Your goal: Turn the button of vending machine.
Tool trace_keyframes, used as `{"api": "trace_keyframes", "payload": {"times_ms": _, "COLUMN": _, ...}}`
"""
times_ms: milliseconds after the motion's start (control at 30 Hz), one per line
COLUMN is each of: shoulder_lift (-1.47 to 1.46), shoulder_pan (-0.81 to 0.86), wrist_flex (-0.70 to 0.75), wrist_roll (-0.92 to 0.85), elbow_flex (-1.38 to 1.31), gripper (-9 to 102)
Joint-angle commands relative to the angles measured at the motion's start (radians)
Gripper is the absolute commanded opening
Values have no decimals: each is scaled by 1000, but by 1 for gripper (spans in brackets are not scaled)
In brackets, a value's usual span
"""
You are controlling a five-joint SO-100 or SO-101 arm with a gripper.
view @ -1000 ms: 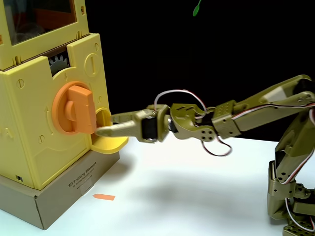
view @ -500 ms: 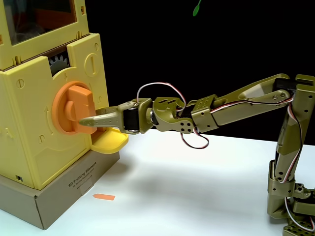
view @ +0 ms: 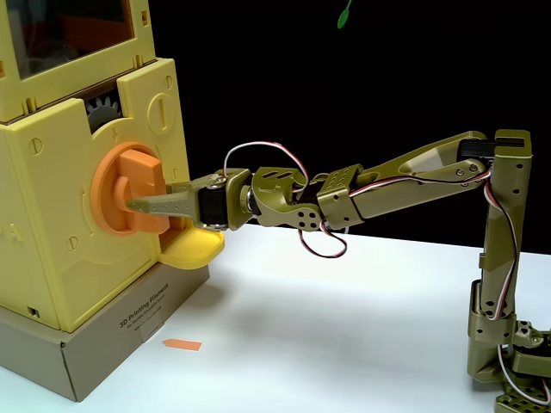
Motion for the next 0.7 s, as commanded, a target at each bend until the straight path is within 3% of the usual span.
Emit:
{"api": "trace_keyframes", "payload": {"times_ms": 0, "shoulder_lift": 2, "shoulder_pan": 15, "wrist_flex": -11, "wrist_roll": -11, "elbow_flex": -49, "gripper": 24}}
{"api": "trace_keyframes", "payload": {"times_ms": 667, "shoulder_lift": 43, "shoulder_pan": 35, "wrist_flex": -15, "wrist_roll": 18, "elbow_flex": -20, "gripper": 13}}
